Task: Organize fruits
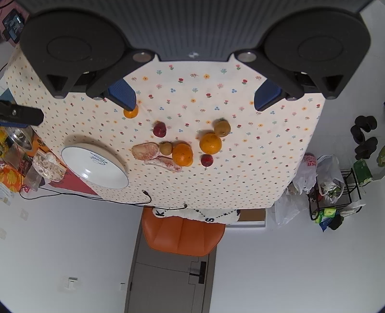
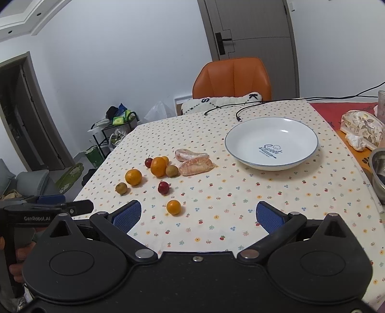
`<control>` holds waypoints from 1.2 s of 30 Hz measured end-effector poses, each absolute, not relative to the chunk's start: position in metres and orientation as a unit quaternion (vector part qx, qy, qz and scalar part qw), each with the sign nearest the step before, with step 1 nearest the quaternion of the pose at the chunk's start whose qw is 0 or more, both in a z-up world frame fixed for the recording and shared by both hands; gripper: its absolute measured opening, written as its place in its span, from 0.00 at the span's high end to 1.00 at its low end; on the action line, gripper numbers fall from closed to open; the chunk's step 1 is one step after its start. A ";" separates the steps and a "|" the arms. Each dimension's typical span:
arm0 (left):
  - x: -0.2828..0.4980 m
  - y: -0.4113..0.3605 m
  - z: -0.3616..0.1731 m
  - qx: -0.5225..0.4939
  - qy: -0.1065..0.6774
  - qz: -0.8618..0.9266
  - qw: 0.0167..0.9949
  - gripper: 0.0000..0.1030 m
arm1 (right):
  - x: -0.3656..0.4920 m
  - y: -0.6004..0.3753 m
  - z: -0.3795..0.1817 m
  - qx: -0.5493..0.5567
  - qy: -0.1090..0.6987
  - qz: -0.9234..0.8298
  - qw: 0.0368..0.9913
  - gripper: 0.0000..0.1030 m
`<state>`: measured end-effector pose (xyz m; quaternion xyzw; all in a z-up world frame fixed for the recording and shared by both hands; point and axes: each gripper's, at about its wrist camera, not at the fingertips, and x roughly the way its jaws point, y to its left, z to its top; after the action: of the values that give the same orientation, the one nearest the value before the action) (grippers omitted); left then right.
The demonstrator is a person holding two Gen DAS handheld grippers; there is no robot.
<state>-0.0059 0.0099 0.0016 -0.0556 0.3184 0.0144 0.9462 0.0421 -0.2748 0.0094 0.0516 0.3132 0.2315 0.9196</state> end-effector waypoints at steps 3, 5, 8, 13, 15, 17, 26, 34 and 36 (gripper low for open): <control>-0.006 0.009 0.003 -0.055 0.318 0.013 0.946 0.00 | 0.043 -0.275 0.010 0.052 0.313 0.232 0.919 0.00; -0.005 0.008 0.003 -0.056 0.319 0.013 0.946 0.00 | 0.043 -0.275 0.010 0.052 0.313 0.235 0.919 0.00; -0.005 0.008 0.004 -0.055 0.317 0.013 0.947 0.00 | 0.043 -0.275 0.010 0.052 0.313 0.235 0.919 0.00; -0.005 0.007 0.003 -0.055 0.318 0.010 0.947 0.00 | 0.044 -0.276 0.009 0.052 0.316 0.234 0.918 0.00; -0.005 0.007 0.003 -0.055 0.318 0.010 0.946 0.00 | 0.043 -0.277 0.010 0.054 0.312 0.234 0.919 0.00; -0.005 0.008 0.004 -0.056 0.316 0.012 0.947 0.00 | 0.042 -0.277 0.010 0.052 0.310 0.234 0.920 0.00; -0.006 0.011 0.003 -0.057 0.312 0.016 0.948 0.00 | 0.047 -0.274 0.007 0.047 0.316 0.242 0.916 0.00; 0.002 0.021 -0.004 -0.069 0.296 0.031 0.952 0.00 | 0.054 -0.262 -0.002 0.035 0.313 0.268 0.911 0.00; 0.005 0.023 -0.006 -0.073 0.292 0.028 0.953 0.00 | 0.060 -0.260 -0.005 0.040 0.312 0.267 0.911 0.00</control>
<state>0.0051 0.0227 -0.0063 -0.0733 0.2924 0.0284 0.9531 0.0596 -0.2601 -0.0053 0.0404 0.3125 0.2672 0.9107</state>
